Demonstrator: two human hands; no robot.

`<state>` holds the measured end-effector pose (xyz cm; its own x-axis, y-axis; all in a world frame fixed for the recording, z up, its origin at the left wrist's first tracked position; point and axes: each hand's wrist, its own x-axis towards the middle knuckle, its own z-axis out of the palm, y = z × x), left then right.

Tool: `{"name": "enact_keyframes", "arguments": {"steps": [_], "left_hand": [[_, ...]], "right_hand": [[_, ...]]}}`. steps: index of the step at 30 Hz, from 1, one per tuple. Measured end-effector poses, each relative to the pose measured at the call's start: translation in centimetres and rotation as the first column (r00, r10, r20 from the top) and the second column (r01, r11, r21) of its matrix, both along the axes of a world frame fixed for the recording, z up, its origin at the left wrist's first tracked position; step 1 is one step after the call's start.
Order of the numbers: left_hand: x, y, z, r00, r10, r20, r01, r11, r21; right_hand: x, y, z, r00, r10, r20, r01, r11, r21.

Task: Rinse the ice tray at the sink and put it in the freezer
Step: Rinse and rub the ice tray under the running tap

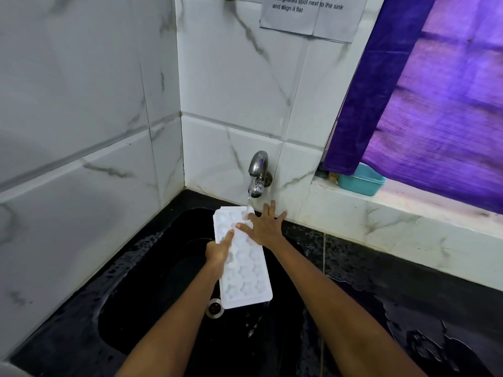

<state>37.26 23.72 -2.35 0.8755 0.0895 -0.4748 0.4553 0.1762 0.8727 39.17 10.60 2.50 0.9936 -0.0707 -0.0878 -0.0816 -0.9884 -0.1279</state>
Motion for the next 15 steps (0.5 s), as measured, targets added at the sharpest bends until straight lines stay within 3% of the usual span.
{"name": "enact_keyframes", "arguments": {"steps": [5,9,10,13,15], "left_hand": [[0.2,0.3,0.3,1.000,-0.006,0.012,0.006,1.000,0.021],[-0.3,0.0,0.3,1.000,-0.029,0.011,0.029,0.999,0.033],[-0.3,-0.2,0.7,1.000,-0.014,0.008,0.013,1.000,0.024],[0.4,-0.2,1.4,0.998,0.069,-0.006,-0.069,0.998,-0.004],[0.9,0.2,1.7,0.996,0.093,-0.011,-0.093,0.996,-0.006]], "right_hand": [[-0.3,0.2,0.5,0.997,-0.020,-0.071,0.032,0.986,0.162],[-0.5,0.2,1.1,0.998,0.047,0.031,-0.041,0.984,-0.172],[-0.6,0.4,1.0,0.996,0.084,0.034,-0.076,0.979,-0.189],[-1.7,0.4,0.6,0.990,0.138,0.040,-0.137,0.990,-0.030],[-2.5,0.3,0.0,0.986,0.137,0.096,-0.135,0.991,-0.022]]}}
